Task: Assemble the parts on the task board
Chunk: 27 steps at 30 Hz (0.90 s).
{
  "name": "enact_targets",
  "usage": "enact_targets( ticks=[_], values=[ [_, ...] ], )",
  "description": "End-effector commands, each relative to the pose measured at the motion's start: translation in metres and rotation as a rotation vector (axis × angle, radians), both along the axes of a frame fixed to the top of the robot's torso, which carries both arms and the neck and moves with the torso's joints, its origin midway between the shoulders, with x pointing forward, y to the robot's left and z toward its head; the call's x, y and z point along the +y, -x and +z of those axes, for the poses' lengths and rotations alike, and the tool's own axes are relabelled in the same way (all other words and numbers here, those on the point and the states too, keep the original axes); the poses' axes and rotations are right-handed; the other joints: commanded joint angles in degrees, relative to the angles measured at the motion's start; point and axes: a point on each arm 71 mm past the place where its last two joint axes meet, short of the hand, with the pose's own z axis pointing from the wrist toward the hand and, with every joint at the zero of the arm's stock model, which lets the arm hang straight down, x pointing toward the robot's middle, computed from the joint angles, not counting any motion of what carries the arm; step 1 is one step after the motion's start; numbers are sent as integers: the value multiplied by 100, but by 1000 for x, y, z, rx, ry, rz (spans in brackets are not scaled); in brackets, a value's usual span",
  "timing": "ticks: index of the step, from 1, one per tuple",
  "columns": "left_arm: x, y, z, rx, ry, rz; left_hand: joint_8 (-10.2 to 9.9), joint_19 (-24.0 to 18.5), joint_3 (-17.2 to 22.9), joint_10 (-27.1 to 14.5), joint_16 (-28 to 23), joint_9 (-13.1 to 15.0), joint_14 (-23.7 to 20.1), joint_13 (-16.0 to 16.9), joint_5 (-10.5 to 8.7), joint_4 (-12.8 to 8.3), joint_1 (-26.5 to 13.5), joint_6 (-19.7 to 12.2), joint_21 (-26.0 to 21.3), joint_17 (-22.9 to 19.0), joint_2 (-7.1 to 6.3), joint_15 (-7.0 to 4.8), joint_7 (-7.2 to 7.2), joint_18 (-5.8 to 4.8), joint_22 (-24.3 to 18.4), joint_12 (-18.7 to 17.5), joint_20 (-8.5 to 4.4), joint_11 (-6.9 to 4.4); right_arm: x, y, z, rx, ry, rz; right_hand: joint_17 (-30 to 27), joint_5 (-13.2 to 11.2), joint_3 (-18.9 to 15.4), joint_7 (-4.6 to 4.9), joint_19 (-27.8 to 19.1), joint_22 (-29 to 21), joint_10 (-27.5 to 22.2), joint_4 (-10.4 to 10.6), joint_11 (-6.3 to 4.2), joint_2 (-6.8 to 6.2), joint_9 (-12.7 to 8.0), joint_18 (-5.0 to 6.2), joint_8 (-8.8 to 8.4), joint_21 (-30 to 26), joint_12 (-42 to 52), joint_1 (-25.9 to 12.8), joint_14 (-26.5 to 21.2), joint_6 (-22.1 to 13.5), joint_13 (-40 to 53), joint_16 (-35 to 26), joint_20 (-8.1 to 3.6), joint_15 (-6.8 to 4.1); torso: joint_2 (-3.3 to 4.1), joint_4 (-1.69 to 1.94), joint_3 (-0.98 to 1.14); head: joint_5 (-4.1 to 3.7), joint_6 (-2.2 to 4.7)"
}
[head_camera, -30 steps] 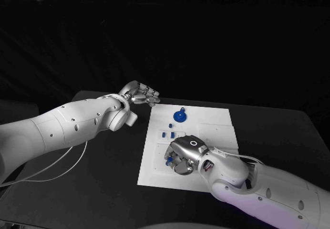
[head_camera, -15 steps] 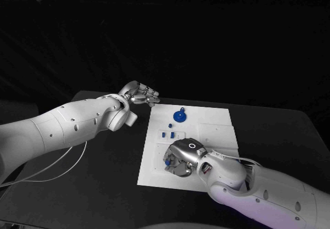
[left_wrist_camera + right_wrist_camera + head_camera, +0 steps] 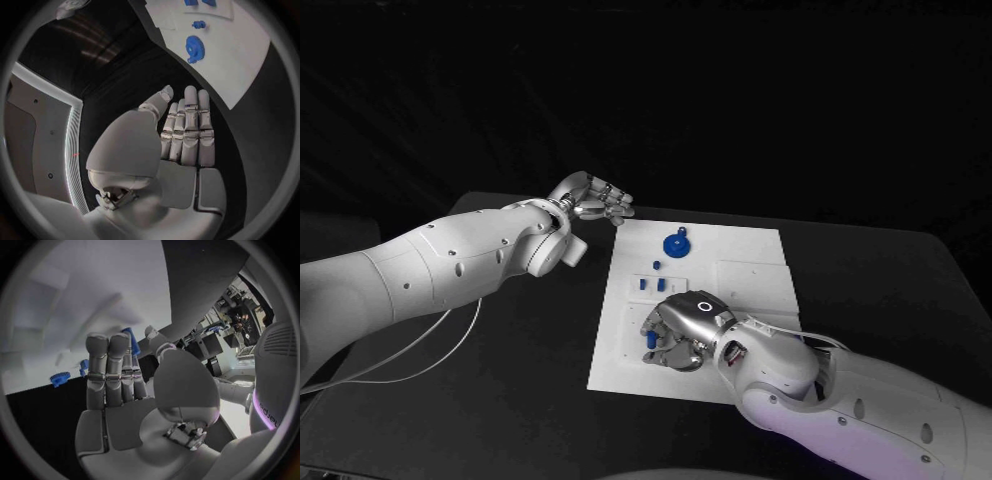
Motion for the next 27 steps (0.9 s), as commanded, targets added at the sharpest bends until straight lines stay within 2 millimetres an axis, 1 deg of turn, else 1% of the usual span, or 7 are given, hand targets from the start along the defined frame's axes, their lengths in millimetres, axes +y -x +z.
enact_targets(
  ticks=[1,14,16,17,21,23,27],
  values=[
    [-2,0,0,6,9,-13,-2,41,-5,-31,-12,-3,1,-1,15,47,-5,-6,-4,5,18,11,16,-63,-86,14,28,2,-1,0,4,-24,-49,-21,-7,-20,-86,-15,289,-2,53,37,-7,-14,-18,-24,-15,66,2,83,11,-162,28,43,-30,-7,0,-1,3,-7,14],
    [1,0,0,7,6,-7,-2,41,-6,-31,-14,-4,2,-1,15,43,3,-9,-1,4,15,10,17,-63,-93,14,28,1,-19,-2,21,-8,-142,-69,-32,24,-545,-59,283,-33,320,221,-120,-60,-15,-79,-12,137,129,223,2,-319,1063,84,-86,-73,-8,-4,0,-63,13],
    [2,0,0,7,6,-5,-2,41,-6,-31,-14,-4,2,-1,15,43,3,-9,-1,4,15,10,17,-63,-93,14,28,1,-24,-5,27,18,-175,-86,-51,30,-755,-6,285,-71,168,244,-154,-96,-11,-122,-14,106,772,213,6,-357,1989,87,-121,-103,-5,-2,1,-68,8],
    [3,0,0,7,5,-3,-2,41,-6,-31,-14,-4,2,-1,15,43,3,-9,-1,4,15,10,17,-63,-93,14,28,1,-28,-7,30,38,-195,-96,-35,68,-867,-6,288,-76,-337,308,-164,-55,-3,-148,12,133,1523,235,-1,-382,2932,120,-126,-108,-7,-3,0,-76,3],
    [5,-1,0,6,3,2,-2,41,-6,-31,-14,-4,2,-1,15,43,3,-9,-1,4,15,10,17,-63,-93,14,28,1,-44,-15,42,120,-274,-143,58,624,-1384,68,302,-1,-738,495,-120,11,39,-116,-6,381,2960,145,-9,-249,4312,308,-89,-75,-19,-13,-1,-120,18],
    [7,-1,0,6,2,4,-2,41,-6,-31,-14,-4,2,-1,15,43,3,-9,-1,4,15,10,17,-63,-93,14,28,1,-54,-21,47,163,-308,-172,150,765,-1562,95,309,74,-847,614,-62,79,165,-104,-12,569,3382,84,-27,-5,4670,470,-69,-45,-26,-21,-2,-131,5],
    [11,-1,-1,18,43,16,-2,39,-102,-36,-11,-3,10,0,-114,141,-134,-28,-28,5,-15,25,-12,-78,-178,16,58,-4,-79,-32,51,252,-330,-224,182,1038,-1501,-180,302,71,-870,658,-208,262,1021,-142,272,590,3694,71,-60,656,4937,537,-144,-138,-50,-44,0,-179,5]
  ],
)
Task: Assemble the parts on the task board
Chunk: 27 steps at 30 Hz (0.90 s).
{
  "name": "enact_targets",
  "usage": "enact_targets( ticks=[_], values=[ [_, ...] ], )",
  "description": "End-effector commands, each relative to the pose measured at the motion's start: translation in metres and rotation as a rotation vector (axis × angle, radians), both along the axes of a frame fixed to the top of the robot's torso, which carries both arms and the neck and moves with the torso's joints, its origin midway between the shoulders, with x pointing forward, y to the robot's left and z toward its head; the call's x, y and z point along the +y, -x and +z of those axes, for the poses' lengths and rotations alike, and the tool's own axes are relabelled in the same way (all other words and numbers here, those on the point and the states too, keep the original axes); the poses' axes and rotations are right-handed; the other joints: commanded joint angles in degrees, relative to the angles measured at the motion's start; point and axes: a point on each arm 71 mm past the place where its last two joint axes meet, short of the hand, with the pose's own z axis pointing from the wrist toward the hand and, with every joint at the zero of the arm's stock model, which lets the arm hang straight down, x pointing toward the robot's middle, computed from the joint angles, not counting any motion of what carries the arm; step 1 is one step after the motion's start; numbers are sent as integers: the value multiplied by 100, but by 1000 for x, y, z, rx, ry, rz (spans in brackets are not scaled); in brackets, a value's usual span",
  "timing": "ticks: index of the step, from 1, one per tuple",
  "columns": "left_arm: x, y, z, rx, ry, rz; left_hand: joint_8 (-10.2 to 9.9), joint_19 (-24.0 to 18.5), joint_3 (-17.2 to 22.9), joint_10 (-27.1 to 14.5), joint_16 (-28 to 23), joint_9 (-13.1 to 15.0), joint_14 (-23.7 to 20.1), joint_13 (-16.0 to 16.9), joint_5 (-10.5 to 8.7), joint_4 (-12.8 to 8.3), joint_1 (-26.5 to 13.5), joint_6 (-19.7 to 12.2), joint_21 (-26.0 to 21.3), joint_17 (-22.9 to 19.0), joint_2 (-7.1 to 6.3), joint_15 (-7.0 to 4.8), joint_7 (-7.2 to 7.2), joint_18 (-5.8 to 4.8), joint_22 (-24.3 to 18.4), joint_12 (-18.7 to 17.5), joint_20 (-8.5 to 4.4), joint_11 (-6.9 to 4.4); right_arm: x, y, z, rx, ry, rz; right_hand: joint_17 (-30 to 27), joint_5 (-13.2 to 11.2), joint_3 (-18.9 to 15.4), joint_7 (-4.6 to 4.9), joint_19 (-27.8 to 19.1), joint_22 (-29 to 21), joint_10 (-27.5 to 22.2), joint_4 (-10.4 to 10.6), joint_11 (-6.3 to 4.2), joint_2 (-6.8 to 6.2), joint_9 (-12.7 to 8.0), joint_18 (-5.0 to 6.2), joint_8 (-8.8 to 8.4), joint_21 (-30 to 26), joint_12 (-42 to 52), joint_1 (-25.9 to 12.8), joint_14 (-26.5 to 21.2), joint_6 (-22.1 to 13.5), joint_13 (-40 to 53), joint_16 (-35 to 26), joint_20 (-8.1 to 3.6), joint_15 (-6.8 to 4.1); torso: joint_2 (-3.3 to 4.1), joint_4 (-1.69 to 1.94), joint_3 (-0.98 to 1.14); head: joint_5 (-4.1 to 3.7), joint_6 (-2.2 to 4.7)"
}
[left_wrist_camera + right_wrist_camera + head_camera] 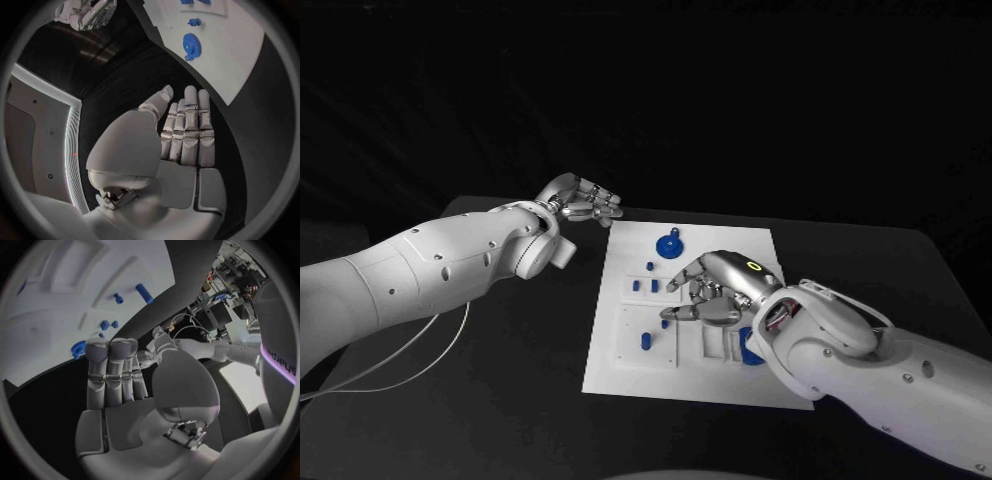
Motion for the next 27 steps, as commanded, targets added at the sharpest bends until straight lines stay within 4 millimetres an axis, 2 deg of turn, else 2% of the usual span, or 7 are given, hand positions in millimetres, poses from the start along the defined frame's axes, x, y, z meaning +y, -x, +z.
enact_targets(
  ticks=[1,2,5,9,15,25,27],
  values=[
    [3,0,0,16,67,5,-2,37,-168,-43,-4,-2,18,2,-96,162,-180,-54,-34,11,-30,35,-20,-80,-173,20,53,-4,-14,-5,-6,176,-87,-10,6,166,-23,-138,296,-26,60,-19,-110,67,944,-82,212,-19,219,-46,-20,110,174,20,-78,-64,-36,-42,0,-45,-12],
    [5,1,0,17,81,11,1,52,-301,-39,1,0,25,3,-144,224,-239,-84,-40,14,-66,42,0,-89,-287,24,71,-2,-20,-7,-7,196,-86,-23,21,191,-36,-164,295,-30,77,1,-128,65,1762,-113,358,-3,350,-96,-21,-36,283,41,-99,-87,-44,-54,-1,-43,-14],
    [8,1,0,13,104,21,6,136,-700,51,-3,6,29,-3,-154,381,-209,-48,-32,14,-7,44,-28,-117,-845,21,76,-26,-35,-11,-11,247,-66,-54,27,256,23,-270,298,-41,140,44,-168,101,2872,-126,454,19,498,-90,-23,-160,385,68,-118,-106,-69,-77,-7,-63,-30],
    [10,2,-1,7,121,28,0,222,-787,247,0,2,53,2,-146,403,-112,-59,-17,17,80,13,-37,-130,-1135,39,42,-81,-56,-17,-20,324,-5,-97,214,591,315,-358,303,61,279,80,-215,178,3411,-162,341,247,824,-44,-43,-97,614,271,-149,-136,-100,-88,-2,-84,-15],
    [10,3,-4,5,133,34,-1,290,-847,265,-29,2,62,5,-122,430,-85,-48,-9,11,107,11,-39,-164,-1489,23,22,-85,-84,-20,-33,433,108,-145,590,431,341,-321,302,133,340,227,-195,129,3907,-144,-146,356,1099,-190,-55,26,859,607,-130,-122,-144,-95,0,-99,-88],
    [12,5,-10,16,134,28,1,372,-1055,137,24,0,96,5,-134,499,-134,-134,8,80,52,18,-58,-187,-1933,24,29,-59,-110,-20,-37,471,221,-258,1180,549,490,-350,323,410,525,728,-218,32,4475,-149,-174,816,1851,-416,-23,62,1572,1058,-144,-131,-150,-115,-12,-120,-113],
    [13,5,-10,17,133,29,1,386,-1132,130,52,1,68,6,-135,520,-124,-141,7,127,68,21,-61,-192,-2007,25,29,-57,-113,-20,-36,462,220,-298,1230,30,1034,-345,332,441,545,916,-236,-106,4610,-141,-164,872,1918,-457,-8,19,1640,1097,-150,-138,-160,-124,-11,-120,-115]
  ],
)
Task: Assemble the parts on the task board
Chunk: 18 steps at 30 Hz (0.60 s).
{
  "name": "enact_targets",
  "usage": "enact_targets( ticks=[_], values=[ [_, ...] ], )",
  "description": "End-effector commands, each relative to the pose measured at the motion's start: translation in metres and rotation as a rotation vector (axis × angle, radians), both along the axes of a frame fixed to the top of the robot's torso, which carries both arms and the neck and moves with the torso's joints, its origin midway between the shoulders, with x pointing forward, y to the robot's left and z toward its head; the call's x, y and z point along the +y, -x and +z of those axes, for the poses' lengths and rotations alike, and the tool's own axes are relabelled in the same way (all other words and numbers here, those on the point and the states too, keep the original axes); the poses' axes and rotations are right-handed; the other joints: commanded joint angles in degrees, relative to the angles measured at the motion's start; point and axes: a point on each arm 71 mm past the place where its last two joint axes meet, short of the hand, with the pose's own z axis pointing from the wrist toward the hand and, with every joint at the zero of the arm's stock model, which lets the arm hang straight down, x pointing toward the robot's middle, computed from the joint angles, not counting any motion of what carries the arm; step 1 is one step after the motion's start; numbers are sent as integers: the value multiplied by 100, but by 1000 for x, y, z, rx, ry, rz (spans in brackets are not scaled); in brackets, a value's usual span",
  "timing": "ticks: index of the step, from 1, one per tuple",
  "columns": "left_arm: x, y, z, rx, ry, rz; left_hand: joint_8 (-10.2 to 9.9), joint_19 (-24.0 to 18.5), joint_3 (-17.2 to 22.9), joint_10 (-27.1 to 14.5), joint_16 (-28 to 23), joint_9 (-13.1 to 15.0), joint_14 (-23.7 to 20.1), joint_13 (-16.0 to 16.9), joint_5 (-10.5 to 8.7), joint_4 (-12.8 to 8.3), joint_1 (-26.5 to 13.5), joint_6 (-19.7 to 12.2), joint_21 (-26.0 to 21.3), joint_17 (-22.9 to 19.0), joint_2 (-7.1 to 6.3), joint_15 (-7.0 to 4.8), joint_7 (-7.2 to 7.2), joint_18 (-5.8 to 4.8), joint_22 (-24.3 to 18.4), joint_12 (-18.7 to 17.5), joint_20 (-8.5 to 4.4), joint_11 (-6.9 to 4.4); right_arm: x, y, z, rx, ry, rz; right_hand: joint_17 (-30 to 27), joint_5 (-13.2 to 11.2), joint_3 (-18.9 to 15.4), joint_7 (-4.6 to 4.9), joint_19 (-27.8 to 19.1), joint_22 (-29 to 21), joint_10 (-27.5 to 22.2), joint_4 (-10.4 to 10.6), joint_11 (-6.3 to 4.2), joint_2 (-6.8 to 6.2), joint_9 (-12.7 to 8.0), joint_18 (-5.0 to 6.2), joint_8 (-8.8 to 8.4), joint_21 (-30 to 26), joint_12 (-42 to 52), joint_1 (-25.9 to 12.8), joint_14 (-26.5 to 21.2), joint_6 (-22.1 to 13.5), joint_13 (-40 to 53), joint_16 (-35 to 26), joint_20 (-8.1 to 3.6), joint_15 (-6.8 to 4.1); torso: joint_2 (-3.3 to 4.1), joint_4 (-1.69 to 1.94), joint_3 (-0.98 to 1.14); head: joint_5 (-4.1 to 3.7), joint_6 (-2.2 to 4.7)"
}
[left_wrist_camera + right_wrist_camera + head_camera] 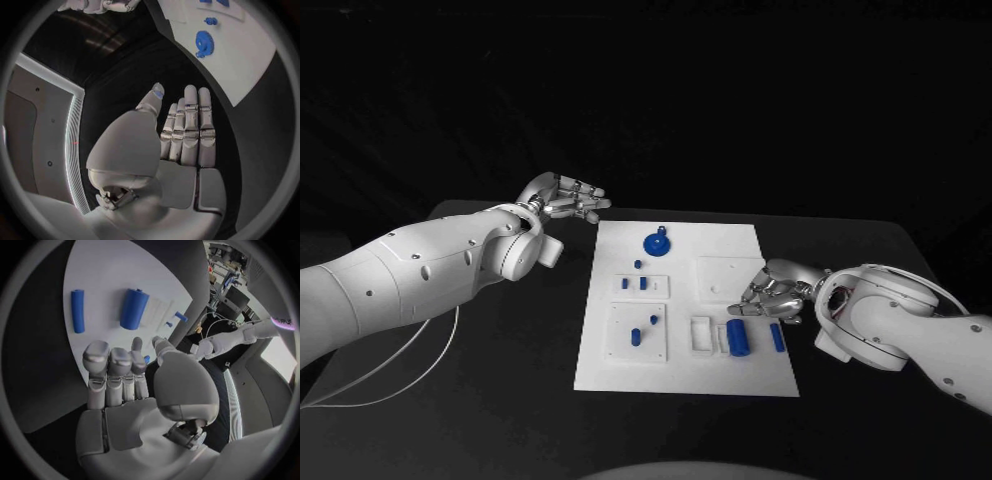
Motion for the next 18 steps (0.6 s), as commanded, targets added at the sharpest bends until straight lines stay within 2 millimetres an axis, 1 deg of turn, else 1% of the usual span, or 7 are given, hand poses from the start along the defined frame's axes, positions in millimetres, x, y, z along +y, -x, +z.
enact_targets(
  ticks=[1,2,3,6,15,16,18],
  values=[
    [-1,1,0,-8,19,-12,1,52,-81,-44,56,1,-23,6,20,20,-33,-38,8,46,28,2,1,-103,-82,7,-3,-6,-7,2,-2,27,65,-78,50,-887,852,11,325,37,62,163,-10,-318,184,-51,-4,80,97,-142,31,-57,84,51,-43,-23,-15,-14,-5,-8,-6],
    [-1,1,0,-7,18,-12,0,58,-102,-42,63,0,-31,6,28,27,-25,-36,10,61,37,3,4,-104,-116,6,-3,-6,-8,2,-1,25,69,-94,64,-1282,1218,12,328,49,71,95,-1,-506,264,-49,8,107,124,-257,36,-43,111,61,-43,-19,-11,-11,-7,-21,0],
    [-1,1,0,-6,17,-12,0,59,-107,-38,64,0,-34,6,34,30,-23,-38,11,65,41,3,4,-105,-127,6,-3,-7,-9,2,-1,26,75,-107,74,-1126,1348,22,330,63,74,41,8,-630,338,-46,3,138,138,-442,38,-55,131,67,-36,-12,-12,-10,-8,-28,7],
    [-1,1,-1,-4,16,-12,-3,69,-131,-32,67,-1,-48,6,57,40,-11,-37,16,83,55,3,7,-107,-189,6,-3,-8,-11,4,-2,43,93,-129,94,-1078,1408,32,328,80,72,-114,18,-645,517,-25,-19,170,134,-713,37,-110,169,70,-16,-1,-18,-11,-10,-8,10],
    [-2,1,-2,5,11,-20,-1,66,-148,-40,57,0,-67,5,88,66,-7,-49,18,94,69,10,14,-111,-281,5,2,-4,-8,14,-9,118,145,-116,103,-1459,1551,79,322,76,33,108,52,-676,493,-9,-28,141,39,-1036,39,-229,162,51,6,18,-16,-8,-13,-12,-46],
    [-3,1,-2,6,10,-21,-1,66,-147,-41,56,0,-70,5,98,66,-5,-50,18,94,70,10,13,-111,-284,5,2,-4,-8,14,-9,123,149,-112,115,-1479,1715,73,323,79,30,152,46,-722,478,-12,-19,143,28,-1084,35,-247,165,51,-10,7,-13,-12,-13,-12,-59],
    [-3,1,-2,7,8,-23,0,63,-146,-45,52,0,-75,5,112,66,-1,-50,18,93,70,12,16,-112,-291,5,3,-2,-7,16,-10,134,159,-102,130,-1482,1727,82,325,81,30,163,47,-714,470,-22,-25,143,11,-1131,37,-254,167,52,-15,6,-12,-15,-12,-13,-25]
  ],
)
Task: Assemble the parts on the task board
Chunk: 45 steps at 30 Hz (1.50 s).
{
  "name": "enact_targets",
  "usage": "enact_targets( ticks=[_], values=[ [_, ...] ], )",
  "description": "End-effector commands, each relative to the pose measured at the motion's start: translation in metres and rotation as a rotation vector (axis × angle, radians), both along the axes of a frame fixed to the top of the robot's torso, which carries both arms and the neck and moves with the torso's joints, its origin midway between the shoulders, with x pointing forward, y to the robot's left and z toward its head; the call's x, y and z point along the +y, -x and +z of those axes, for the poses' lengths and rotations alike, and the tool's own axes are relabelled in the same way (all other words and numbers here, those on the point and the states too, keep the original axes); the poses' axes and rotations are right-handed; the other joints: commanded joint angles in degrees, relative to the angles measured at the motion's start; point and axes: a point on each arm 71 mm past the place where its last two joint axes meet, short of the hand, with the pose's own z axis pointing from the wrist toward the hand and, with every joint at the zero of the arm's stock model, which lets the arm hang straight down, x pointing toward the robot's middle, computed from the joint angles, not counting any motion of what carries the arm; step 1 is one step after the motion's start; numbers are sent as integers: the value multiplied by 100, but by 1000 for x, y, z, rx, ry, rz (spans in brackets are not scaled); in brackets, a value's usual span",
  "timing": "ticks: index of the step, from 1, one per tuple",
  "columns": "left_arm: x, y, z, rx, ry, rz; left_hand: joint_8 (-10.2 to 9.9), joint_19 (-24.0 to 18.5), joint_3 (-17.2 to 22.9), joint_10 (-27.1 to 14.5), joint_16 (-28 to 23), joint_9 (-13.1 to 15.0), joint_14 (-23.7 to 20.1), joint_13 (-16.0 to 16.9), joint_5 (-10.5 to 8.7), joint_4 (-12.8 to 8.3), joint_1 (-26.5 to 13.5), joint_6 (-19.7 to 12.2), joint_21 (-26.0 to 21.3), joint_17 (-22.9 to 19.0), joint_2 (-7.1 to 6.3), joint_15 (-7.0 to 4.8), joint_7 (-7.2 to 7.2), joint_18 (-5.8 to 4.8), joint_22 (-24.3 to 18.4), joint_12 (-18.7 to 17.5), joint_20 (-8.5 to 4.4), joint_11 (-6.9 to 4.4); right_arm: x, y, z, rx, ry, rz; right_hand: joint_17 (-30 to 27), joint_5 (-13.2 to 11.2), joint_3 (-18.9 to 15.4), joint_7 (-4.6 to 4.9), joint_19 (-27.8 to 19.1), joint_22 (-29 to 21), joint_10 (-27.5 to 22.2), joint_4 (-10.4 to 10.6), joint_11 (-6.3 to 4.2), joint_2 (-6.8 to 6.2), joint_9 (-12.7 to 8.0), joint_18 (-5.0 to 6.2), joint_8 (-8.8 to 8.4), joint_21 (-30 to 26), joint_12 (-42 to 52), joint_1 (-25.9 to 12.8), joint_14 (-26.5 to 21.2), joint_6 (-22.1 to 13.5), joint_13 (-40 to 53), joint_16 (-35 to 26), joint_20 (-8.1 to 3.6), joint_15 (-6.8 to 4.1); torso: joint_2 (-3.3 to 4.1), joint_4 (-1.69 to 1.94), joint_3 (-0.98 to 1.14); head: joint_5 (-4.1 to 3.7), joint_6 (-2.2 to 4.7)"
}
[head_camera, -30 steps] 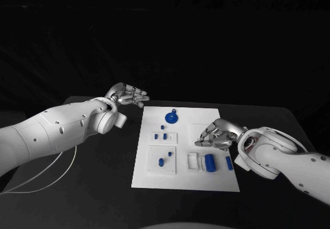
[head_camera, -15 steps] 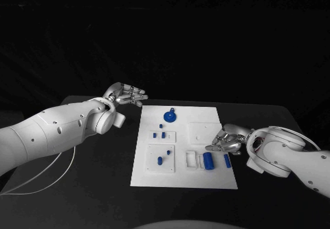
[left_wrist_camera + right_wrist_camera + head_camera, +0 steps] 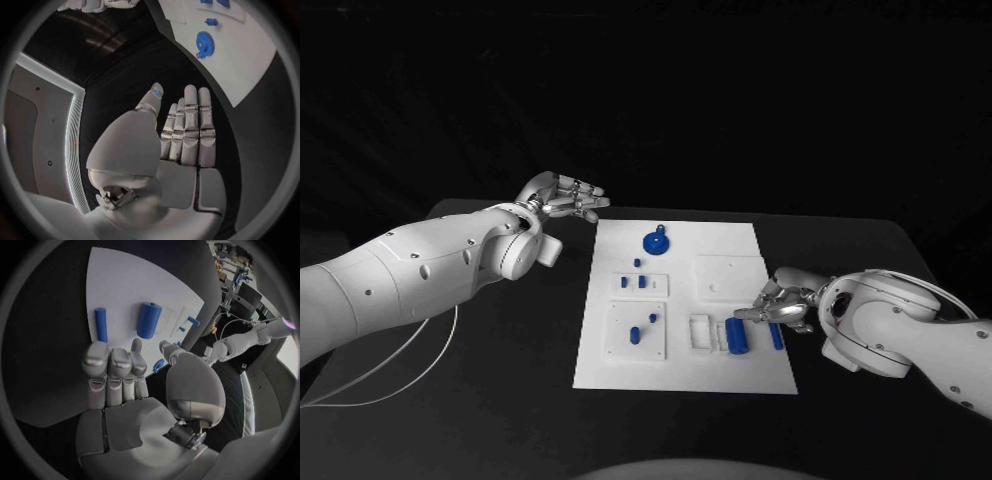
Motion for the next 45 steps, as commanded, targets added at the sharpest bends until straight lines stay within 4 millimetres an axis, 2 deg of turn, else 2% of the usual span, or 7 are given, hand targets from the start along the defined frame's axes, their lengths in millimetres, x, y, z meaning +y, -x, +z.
enact_targets(
  ticks=[1,7,24,40,41,43,45],
  values=[
    [-3,1,-1,3,5,-22,-1,34,-28,-45,11,-1,-34,5,34,-4,-1,-32,18,7,69,12,-5,-112,-11,5,16,-2,-1,5,-5,58,54,11,12,-11,-17,22,324,5,-24,29,39,-4,-12,-24,-27,-11,-34,-106,38,-53,3,-12,-16,6,5,-7,0,1,13],
    [-4,1,-1,4,2,-30,0,28,-54,-57,2,0,-41,6,92,20,-46,-45,17,5,33,19,-12,-113,-38,7,23,1,3,10,-9,89,73,38,81,-11,-281,44,326,27,-46,331,55,-8,-80,-29,-24,15,-78,-126,43,-139,18,14,-11,16,-2,-2,-4,16,18],
    [-8,1,-1,-1,-11,-55,0,32,-97,-125,-40,1,-67,8,150,94,-112,-64,15,-12,-22,46,8,-107,-224,12,52,25,17,15,-20,104,88,72,120,-10,-394,54,325,46,-46,356,63,27,-134,-27,-23,12,-59,-251,52,-176,64,-13,-3,23,6,4,-7,13,68],
    [-10,2,-1,0,-6,-73,2,41,-100,-196,-58,2,-90,9,148,129,-116,-44,19,-24,-38,64,17,-100,-353,13,69,46,18,16,-32,98,123,69,132,-10,400,41,328,60,-28,-39,47,211,-121,-43,-20,3,-69,104,60,-146,71,-52,-6,17,3,-3,-11,55,63],
    [-10,2,-1,0,-6,-74,2,41,-100,-196,-58,2,-90,9,148,129,-116,-44,19,-24,-38,64,17,-100,-353,13,69,46,18,16,-33,97,124,68,130,43,595,30,327,61,-27,-215,39,279,-122,-46,-26,2,-67,221,62,-159,70,-55,-1,15,1,-4,-12,51,77],
    [-10,2,-2,1,-6,-74,1,42,-96,-197,-58,2,-92,8,150,131,-110,-41,21,-25,-29,64,23,-99,-371,14,69,47,18,16,-33,87,127,68,118,1101,839,2,327,63,-44,-565,26,274,-139,-56,-21,-1,-95,189,62,-169,53,-68,-6,1,-1,-5,-11,56,87],
    [-11,2,-2,2,-6,-73,1,42,-96,-197,-58,2,-92,8,150,131,-110,-41,21,-25,-29,64,23,-99,-371,14,69,47,18,16,-33,76,128,66,108,1501,1023,-6,326,64,-50,-840,10,288,-147,-68,-20,-8,-112,27,61,-161,36,-77,-13,-3,0,-5,-10,58,97]
  ],
)
